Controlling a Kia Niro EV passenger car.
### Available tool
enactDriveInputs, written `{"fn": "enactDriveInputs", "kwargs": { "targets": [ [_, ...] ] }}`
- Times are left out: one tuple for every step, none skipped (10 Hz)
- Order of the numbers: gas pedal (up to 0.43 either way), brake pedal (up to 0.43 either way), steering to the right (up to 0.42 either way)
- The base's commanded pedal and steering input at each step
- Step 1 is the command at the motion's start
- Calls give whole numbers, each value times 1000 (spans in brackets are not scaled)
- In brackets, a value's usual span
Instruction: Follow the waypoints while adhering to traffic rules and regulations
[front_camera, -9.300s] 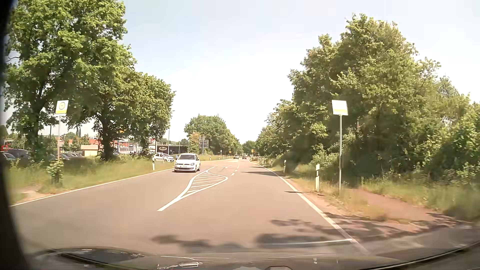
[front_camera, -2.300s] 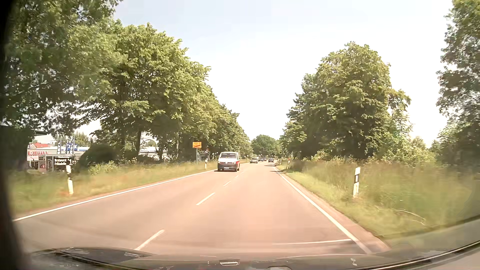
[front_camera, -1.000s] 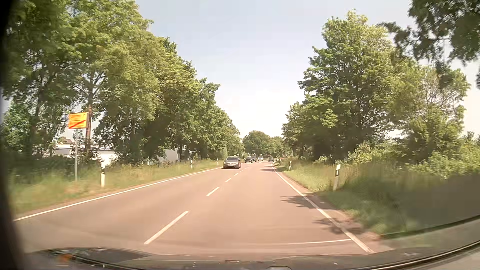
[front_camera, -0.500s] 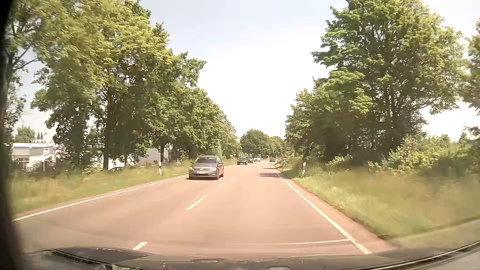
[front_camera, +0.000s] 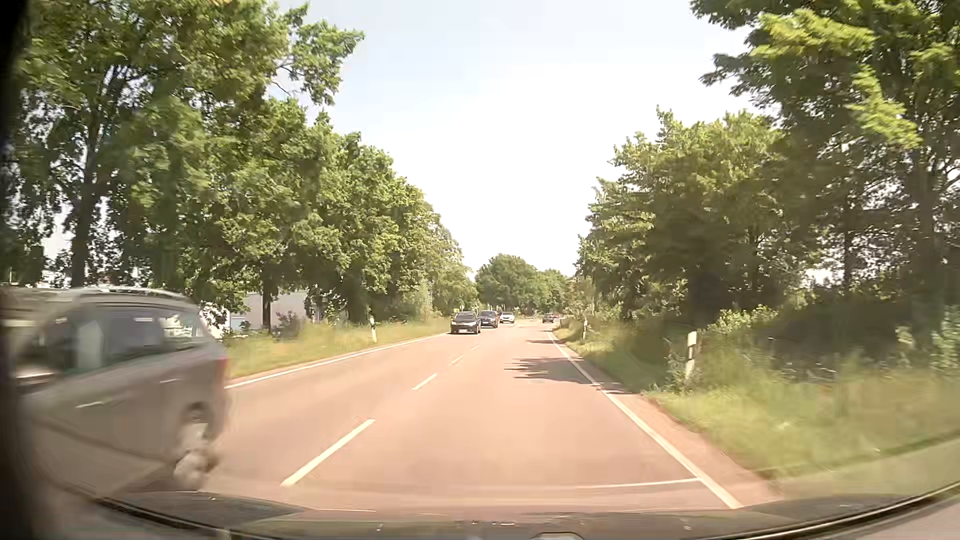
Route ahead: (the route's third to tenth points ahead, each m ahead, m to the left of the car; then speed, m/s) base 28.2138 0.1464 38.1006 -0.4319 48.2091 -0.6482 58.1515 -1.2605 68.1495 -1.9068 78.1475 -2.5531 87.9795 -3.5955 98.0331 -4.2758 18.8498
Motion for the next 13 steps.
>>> {"fn": "enactDriveInputs", "kwargs": {
  "targets": [
    [248,0,3],
    [228,0,3],
    [220,0,3],
    [209,0,4],
    [209,0,5],
    [209,0,5],
    [209,0,5],
    [209,0,5],
    [209,0,5],
    [220,0,5],
    [220,0,5],
    [220,0,5],
    [220,0,5]
  ]
}}
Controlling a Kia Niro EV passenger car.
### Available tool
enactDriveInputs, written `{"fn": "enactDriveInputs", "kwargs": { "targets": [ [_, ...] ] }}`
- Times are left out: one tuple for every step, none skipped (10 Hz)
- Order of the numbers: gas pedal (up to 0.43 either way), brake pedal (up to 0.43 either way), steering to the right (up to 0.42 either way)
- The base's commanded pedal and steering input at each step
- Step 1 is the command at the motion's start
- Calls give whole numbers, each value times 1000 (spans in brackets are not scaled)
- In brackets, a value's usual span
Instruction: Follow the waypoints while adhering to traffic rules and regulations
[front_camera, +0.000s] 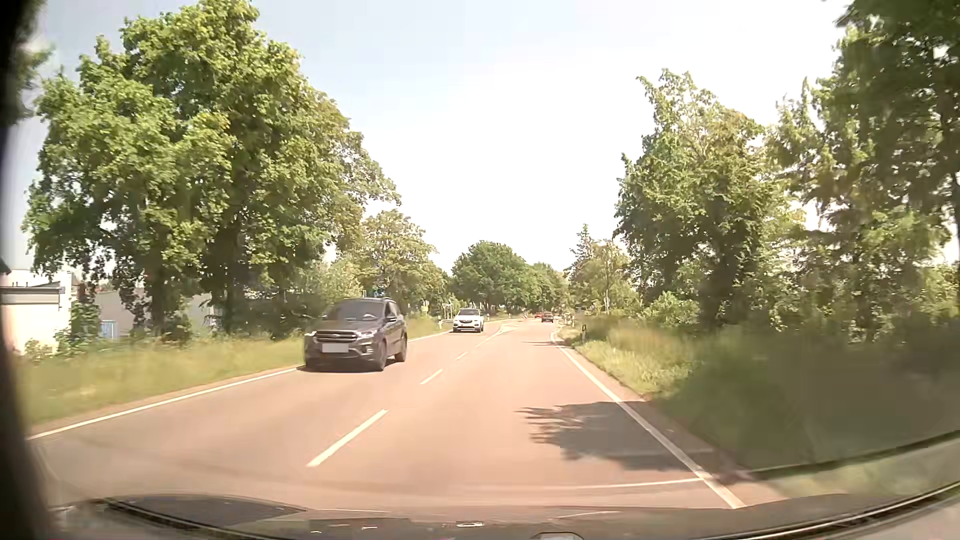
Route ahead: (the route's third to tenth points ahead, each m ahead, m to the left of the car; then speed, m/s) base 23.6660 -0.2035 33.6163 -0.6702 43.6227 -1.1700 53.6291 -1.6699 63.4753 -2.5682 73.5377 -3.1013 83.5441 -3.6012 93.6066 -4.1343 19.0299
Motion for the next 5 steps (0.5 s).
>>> {"fn": "enactDriveInputs", "kwargs": {
  "targets": [
    [220,0,5],
    [220,0,5],
    [220,0,5],
    [220,0,5],
    [209,0,6]
  ]
}}
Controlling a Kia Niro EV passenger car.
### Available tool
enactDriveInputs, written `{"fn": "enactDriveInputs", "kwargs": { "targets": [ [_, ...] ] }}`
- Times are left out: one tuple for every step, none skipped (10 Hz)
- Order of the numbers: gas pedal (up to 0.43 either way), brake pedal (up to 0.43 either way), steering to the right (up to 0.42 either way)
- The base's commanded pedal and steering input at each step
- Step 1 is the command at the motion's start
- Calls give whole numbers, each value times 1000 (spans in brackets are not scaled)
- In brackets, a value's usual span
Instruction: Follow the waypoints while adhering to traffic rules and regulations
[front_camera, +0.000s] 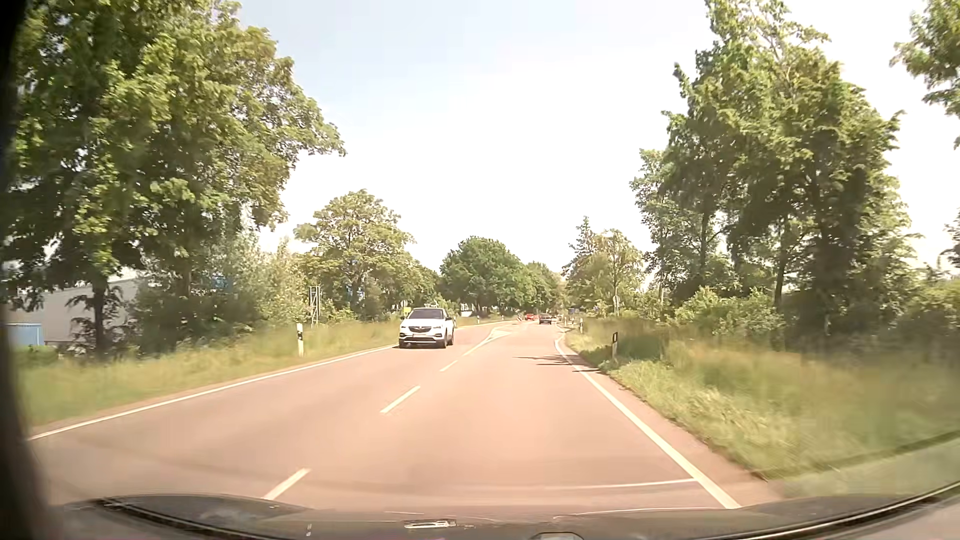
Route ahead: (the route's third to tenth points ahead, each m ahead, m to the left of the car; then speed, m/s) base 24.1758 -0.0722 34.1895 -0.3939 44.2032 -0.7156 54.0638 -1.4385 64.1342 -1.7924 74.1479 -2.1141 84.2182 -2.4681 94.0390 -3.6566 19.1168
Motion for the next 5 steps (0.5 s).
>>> {"fn": "enactDriveInputs", "kwargs": {
  "targets": [
    [209,0,6],
    [209,0,7],
    [209,0,8],
    [209,0,10],
    [209,0,10]
  ]
}}
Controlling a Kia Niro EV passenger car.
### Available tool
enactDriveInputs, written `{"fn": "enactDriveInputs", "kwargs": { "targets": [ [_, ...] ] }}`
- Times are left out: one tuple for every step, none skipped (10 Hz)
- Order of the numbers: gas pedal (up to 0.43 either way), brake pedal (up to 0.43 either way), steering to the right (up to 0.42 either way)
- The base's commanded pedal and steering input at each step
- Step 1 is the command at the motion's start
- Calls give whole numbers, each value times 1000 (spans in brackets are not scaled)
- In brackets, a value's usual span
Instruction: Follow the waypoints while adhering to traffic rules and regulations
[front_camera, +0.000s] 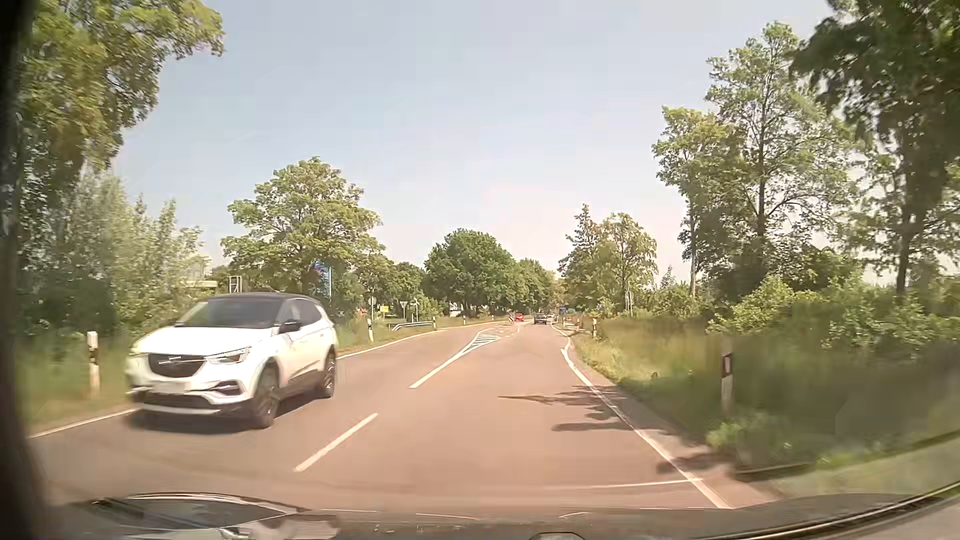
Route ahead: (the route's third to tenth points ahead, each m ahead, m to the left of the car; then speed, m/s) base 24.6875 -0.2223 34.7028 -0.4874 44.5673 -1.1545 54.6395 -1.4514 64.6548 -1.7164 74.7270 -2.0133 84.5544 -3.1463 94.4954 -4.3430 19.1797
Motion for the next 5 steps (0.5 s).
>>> {"fn": "enactDriveInputs", "kwargs": {
  "targets": [
    [209,0,11],
    [209,0,11],
    [209,0,11],
    [209,0,11],
    [209,0,12]
  ]
}}
